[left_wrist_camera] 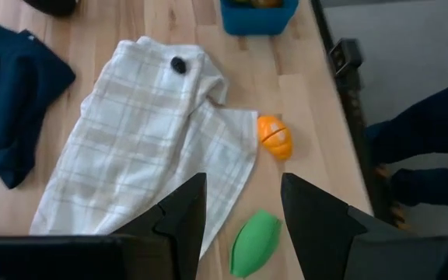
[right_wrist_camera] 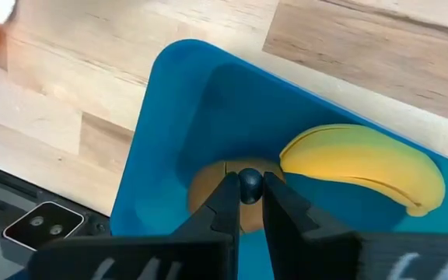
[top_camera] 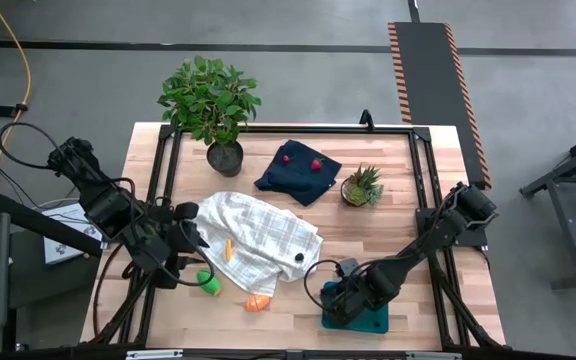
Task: Pick and placing Produce into tupperware
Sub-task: Put the blueberry into the bin, then put the blackberry into the bin
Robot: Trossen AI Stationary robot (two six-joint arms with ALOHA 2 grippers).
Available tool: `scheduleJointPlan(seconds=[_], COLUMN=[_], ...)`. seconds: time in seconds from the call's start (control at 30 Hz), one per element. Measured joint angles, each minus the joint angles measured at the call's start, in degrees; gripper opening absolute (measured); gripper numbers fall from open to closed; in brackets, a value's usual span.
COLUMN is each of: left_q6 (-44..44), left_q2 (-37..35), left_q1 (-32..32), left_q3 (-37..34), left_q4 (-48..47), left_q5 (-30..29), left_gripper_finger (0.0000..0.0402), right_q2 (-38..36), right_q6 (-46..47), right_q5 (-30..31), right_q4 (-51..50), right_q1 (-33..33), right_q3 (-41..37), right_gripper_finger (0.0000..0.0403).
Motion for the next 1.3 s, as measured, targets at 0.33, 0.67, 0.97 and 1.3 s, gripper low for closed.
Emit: scheduleJointPlan(seconds=[0.33, 0.67, 0.97, 1.3], left_q6=[-1.64, -2.35, -6.81, -12.52], left_q2=[-0.12, -0.63, -1.68, -8.75], left_q1=[0.00, 0.04, 0.04, 0.04], left_q3=[-6.37, -6.67, -12.88, -25.87], left_q4=[3.49, 4.08, 8.18, 25.45], left_q5=[0.66, -2.10, -4.12, -5.16], left_gripper_finger=[0.0156, 0.0156, 0.0156, 0.0156], right_q2=[0.00, -0.31, -0.81, -0.79], right_q6=[-1.65, -2.70, -14.41, -38.85], right_q5=[-0.99, 1.66, 21.10, 16.49], right_q4=[1.05, 1.30, 2.30, 0.73], right_q1=[0.00, 0.12, -1.15, -10.71], right_q3=[0.00, 0.24, 9.80, 14.67], right_gripper_finger=[0.0102, 0.0125, 0.0126, 0.0126])
